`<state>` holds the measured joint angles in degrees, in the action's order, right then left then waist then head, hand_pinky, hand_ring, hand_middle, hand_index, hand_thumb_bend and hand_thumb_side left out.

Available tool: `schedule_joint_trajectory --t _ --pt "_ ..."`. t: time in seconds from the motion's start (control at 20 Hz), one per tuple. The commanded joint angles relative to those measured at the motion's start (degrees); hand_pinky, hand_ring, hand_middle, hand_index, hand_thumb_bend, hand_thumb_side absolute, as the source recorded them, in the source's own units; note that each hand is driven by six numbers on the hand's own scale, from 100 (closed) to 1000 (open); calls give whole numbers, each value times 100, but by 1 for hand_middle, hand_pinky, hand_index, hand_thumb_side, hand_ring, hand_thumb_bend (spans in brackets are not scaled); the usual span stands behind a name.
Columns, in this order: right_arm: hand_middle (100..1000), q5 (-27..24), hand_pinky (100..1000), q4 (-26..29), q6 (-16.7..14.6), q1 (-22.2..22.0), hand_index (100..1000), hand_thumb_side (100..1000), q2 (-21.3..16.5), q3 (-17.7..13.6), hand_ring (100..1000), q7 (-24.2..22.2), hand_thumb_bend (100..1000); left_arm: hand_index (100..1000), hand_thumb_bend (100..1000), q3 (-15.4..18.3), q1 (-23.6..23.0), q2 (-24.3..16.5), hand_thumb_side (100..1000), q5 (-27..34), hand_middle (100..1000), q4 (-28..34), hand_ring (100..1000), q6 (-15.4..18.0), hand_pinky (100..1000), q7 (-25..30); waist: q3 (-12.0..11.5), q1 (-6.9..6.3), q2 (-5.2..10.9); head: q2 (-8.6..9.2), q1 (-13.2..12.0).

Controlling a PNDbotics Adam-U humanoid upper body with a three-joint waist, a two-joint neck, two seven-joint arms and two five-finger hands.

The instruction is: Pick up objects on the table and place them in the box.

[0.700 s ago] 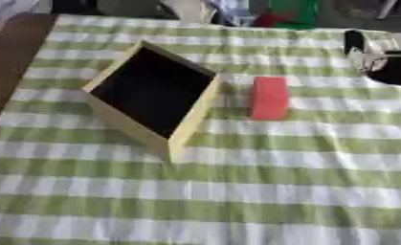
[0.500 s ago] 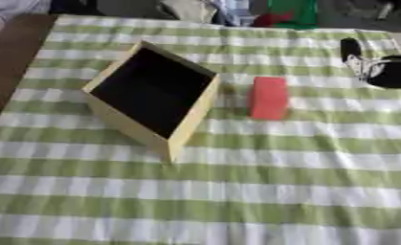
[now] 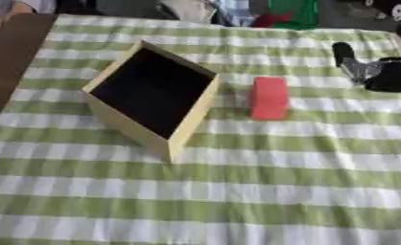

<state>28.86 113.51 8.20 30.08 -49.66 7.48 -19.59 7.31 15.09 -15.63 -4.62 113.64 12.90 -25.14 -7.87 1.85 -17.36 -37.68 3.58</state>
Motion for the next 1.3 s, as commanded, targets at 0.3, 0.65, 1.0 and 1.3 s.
schedule_joint_trajectory --t 0.3,0.65,1.0,1.3 --pt "929 -83 988 108 154 258 1000 434 -288 82 1000 -807 104 656 256 -2 50 -127 117 12 474 95 509 -17 1000 28 4 20 106 44 -9" --pt "928 -403 988 108 507 563 1000 554 -456 392 1000 -1319 135 656 258 -12 49 -135 117 17 474 95 509 -32 1000 38 -19 55 149 42 1" --pt "922 -583 984 108 1038 911 1000 495 -651 836 1000 -1807 120 655 258 -29 56 -144 114 28 474 95 510 -43 1000 56 -28 78 171 16 18" --pt "941 -925 999 108 1545 1139 1000 275 -680 1119 1000 -2203 157 654 257 -36 63 -145 111 32 474 95 510 -50 1000 67 -50 92 177 17 30"
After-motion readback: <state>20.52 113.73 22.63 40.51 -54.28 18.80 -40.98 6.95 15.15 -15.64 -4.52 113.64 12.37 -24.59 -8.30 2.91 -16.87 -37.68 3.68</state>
